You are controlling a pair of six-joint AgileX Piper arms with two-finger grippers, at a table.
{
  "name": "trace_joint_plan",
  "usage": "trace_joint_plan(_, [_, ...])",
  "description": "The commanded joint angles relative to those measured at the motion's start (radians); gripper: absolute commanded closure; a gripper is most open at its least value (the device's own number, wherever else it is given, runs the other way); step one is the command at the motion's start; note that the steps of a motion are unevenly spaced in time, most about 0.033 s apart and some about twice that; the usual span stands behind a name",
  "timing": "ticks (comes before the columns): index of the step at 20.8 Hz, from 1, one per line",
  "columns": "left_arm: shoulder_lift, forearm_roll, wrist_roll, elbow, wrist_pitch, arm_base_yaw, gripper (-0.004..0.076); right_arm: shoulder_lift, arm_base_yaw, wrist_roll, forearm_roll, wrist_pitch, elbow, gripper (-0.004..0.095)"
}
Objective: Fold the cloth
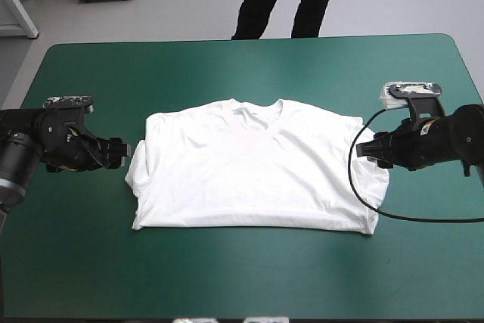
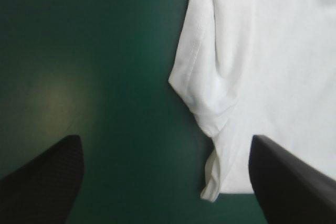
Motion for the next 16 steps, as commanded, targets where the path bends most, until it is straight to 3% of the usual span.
trace_joint_plan(1, [0.039, -0.066, 0.042, -0.03, -0.068, 0.018, 0.0112, -0.026, -0.005, -0.001, -0.003, -0.024, -0.03, 0.0419])
trace_joint_plan(8, [0.259, -0.063, 0.062, -0.03, -0.104, 0.018, 0.0251, -0.026, -0.005, -0.001, -0.044, -0.027, -0.03, 0.0418])
trace_joint_plan(16, [0.43, -0.081, 0.069, -0.03, -0.13, 0.018, 0.0251, -0.026, -0.005, -0.001, -0.048, -0.031, -0.03, 0.0422])
